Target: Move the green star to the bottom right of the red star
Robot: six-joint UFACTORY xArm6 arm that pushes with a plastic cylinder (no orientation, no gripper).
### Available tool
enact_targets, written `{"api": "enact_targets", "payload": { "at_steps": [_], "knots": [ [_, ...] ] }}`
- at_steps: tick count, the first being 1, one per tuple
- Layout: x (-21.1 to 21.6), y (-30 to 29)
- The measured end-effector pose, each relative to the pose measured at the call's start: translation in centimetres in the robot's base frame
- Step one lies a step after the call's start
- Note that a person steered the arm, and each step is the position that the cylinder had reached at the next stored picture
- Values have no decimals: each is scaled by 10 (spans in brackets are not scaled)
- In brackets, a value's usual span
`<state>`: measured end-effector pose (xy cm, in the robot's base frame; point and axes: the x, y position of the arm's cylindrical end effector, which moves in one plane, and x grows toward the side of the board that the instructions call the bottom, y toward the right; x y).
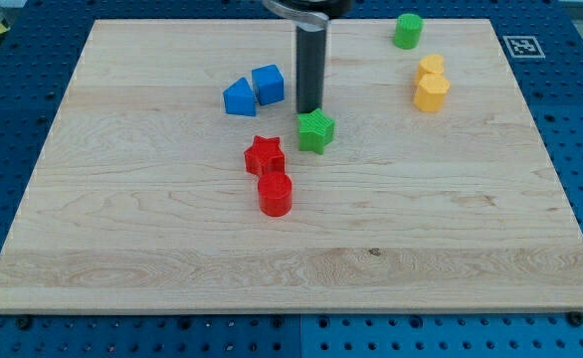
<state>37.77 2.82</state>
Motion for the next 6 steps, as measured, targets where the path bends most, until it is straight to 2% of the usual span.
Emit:
{"api": "enact_targets", "payload": {
  "at_steps": [5, 6],
  "knots": [
    [71, -17],
    [71, -13]
  ]
}}
